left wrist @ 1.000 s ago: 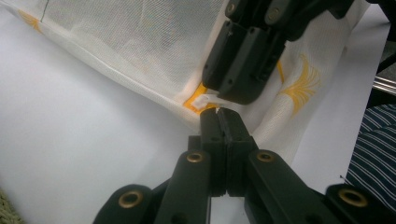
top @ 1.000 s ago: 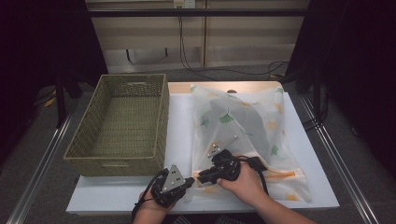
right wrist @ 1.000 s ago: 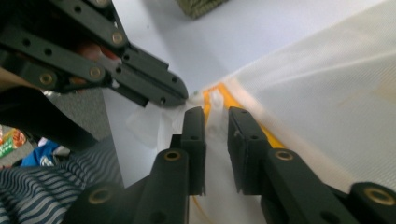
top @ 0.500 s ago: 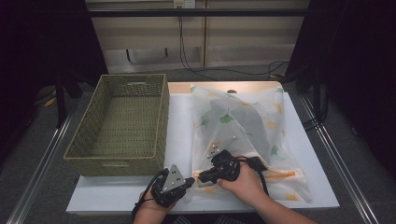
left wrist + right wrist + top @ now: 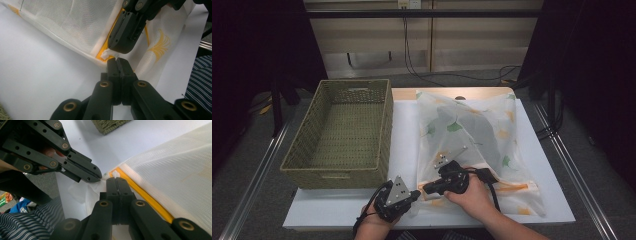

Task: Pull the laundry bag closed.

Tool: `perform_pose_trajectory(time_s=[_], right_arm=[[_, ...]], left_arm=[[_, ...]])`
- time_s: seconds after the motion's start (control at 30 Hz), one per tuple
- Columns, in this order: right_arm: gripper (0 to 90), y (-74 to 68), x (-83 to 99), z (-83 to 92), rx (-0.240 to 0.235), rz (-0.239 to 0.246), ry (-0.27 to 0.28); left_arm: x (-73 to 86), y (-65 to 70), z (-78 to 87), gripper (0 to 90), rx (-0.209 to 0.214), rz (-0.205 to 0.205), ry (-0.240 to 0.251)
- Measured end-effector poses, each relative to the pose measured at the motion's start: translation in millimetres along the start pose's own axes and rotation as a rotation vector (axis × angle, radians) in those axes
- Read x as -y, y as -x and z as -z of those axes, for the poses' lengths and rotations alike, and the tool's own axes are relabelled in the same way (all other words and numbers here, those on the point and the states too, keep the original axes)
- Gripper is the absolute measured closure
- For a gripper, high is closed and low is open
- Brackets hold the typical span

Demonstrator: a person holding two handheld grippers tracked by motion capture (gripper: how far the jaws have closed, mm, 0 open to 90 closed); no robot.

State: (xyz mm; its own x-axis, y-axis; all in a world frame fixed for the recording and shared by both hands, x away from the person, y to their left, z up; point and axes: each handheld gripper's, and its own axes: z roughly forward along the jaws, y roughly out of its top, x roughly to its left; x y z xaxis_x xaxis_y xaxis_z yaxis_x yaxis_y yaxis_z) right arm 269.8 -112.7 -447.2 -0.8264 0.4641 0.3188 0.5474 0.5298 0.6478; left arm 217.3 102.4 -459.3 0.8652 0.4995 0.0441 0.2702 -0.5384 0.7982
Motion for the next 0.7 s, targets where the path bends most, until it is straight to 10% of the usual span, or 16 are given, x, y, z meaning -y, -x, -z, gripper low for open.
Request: perform_pose_trajectory(time_s=[0.7], right_arm=[[90.0, 1.2, 4.0, -2.3, 0.0, -0.018, 0.048]], left_arm=[[0.5, -0.1, 0.7, 89.8, 0.007, 0.011, 0.001]])
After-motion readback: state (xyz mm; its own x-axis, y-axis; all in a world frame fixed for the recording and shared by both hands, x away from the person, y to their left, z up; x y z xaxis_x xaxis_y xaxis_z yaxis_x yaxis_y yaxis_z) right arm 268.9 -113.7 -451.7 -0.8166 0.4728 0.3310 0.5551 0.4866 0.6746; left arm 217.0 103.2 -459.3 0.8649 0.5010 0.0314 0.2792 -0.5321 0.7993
